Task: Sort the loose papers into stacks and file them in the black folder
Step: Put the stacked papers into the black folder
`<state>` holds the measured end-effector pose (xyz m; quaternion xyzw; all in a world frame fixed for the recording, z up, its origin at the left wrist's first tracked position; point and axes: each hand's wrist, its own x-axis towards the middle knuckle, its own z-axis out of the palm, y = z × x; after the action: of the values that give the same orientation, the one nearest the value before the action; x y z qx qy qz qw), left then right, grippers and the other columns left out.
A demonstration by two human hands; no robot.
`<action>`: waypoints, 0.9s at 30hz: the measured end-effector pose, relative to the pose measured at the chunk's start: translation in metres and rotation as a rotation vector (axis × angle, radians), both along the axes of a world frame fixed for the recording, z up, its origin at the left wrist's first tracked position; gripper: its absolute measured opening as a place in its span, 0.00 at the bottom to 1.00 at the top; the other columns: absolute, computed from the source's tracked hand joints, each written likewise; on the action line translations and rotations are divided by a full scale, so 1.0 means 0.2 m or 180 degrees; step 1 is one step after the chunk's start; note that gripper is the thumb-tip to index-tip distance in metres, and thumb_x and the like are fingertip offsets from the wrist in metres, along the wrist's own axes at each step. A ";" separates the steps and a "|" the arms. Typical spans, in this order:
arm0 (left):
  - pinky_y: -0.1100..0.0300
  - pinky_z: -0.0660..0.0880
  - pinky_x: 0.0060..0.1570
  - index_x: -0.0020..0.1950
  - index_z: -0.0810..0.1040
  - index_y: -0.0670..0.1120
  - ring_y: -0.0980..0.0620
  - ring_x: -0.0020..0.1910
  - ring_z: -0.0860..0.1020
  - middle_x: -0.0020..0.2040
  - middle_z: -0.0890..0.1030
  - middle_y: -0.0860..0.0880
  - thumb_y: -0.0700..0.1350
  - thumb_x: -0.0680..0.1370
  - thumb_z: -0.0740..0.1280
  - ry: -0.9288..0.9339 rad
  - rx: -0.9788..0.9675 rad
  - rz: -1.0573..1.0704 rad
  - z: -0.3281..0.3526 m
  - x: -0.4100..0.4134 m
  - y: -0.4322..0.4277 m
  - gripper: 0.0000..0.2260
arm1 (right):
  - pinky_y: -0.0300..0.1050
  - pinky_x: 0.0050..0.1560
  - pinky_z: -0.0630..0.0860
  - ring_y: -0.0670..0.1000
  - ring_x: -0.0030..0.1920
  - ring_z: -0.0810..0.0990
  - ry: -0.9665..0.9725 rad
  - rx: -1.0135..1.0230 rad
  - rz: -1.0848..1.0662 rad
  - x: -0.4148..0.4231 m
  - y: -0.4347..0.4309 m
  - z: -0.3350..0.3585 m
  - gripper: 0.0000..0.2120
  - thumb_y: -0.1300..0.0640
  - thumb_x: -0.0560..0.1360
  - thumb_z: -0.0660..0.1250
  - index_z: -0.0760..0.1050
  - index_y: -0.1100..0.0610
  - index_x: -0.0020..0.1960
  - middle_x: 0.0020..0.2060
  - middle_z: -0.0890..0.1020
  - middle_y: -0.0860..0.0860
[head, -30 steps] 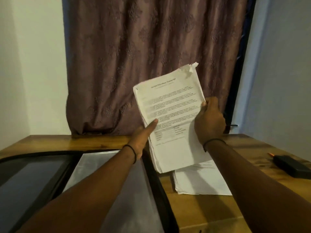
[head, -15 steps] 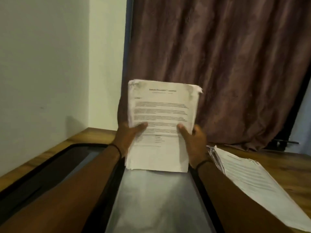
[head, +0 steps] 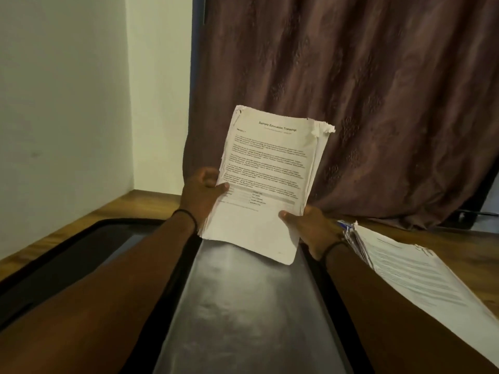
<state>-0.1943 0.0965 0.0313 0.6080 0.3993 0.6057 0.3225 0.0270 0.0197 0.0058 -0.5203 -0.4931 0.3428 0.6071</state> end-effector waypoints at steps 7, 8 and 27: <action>0.61 0.68 0.39 0.38 0.77 0.46 0.56 0.36 0.74 0.37 0.76 0.53 0.51 0.73 0.73 0.1778 0.0335 0.0231 -0.33 0.10 0.05 0.11 | 0.37 0.47 0.81 0.53 0.51 0.80 0.0773 0.0311 -0.0680 0.06 0.19 -0.05 0.15 0.67 0.79 0.66 0.74 0.64 0.64 0.56 0.80 0.55; 0.62 0.69 0.39 0.36 0.79 0.48 0.58 0.36 0.74 0.37 0.77 0.54 0.52 0.72 0.74 0.2143 0.0416 -0.0071 -0.36 0.10 0.06 0.11 | 0.36 0.46 0.80 0.53 0.52 0.80 0.0806 0.0305 -0.0761 0.07 0.22 -0.08 0.14 0.66 0.79 0.66 0.74 0.63 0.64 0.56 0.80 0.54; 0.61 0.74 0.43 0.48 0.80 0.54 0.58 0.40 0.76 0.39 0.79 0.56 0.46 0.71 0.75 0.2507 0.0615 -0.0291 -0.38 0.14 0.09 0.08 | 0.44 0.53 0.81 0.53 0.55 0.82 0.1014 0.0523 -0.0958 -0.03 0.43 -0.01 0.16 0.65 0.78 0.67 0.74 0.62 0.66 0.58 0.82 0.55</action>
<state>-0.1655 0.1139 -0.0438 0.8381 0.4061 0.3463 0.1129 0.0205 0.1056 0.0042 -0.4762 -0.3342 0.2849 0.7618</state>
